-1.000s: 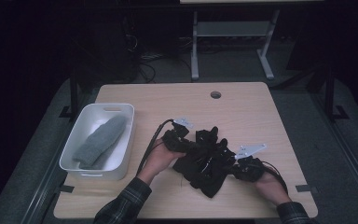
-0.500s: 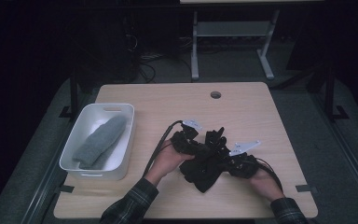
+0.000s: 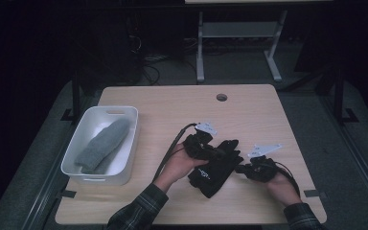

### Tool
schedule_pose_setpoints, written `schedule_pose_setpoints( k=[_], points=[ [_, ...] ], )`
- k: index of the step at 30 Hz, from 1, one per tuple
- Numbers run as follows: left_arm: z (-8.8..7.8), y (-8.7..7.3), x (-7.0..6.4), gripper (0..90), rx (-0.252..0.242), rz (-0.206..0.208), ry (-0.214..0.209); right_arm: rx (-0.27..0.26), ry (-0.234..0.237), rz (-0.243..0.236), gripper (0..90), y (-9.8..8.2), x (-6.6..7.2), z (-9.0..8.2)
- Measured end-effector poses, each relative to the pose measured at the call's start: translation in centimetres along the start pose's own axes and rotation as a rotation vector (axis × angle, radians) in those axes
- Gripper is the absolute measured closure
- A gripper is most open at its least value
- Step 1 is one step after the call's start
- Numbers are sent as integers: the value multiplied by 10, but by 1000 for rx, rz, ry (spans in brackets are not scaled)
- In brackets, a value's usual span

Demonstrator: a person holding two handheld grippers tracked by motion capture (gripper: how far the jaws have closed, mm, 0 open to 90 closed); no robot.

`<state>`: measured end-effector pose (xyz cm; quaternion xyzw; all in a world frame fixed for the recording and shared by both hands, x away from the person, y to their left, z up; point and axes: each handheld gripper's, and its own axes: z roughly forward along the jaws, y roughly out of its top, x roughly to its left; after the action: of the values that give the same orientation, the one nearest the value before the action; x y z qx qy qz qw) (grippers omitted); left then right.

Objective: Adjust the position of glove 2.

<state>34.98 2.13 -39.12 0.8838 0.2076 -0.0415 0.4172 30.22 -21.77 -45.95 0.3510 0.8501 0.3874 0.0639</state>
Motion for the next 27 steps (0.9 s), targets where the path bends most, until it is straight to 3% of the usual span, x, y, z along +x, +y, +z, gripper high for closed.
schedule_pose_setpoints(
  k=[4,10,13,15,19,27],
  points=[
    [7,-4,-4,893,32,6,-11,-20,-57,19,770,-8,-14,-14],
    [31,-17,-14,893,85,11,-38,-45,-167,63,400,-17,-32,-22],
    [45,-25,-16,892,121,9,-41,-39,-193,75,298,-20,-38,-20],
    [52,-30,-15,892,160,19,-19,-31,-206,82,254,-20,-40,-18],
    [54,-40,-10,893,175,-1,-28,-25,-220,84,190,-22,-40,-15],
    [29,-56,0,893,198,-14,15,-20,-237,78,142,-23,-41,-11]
  ],
)
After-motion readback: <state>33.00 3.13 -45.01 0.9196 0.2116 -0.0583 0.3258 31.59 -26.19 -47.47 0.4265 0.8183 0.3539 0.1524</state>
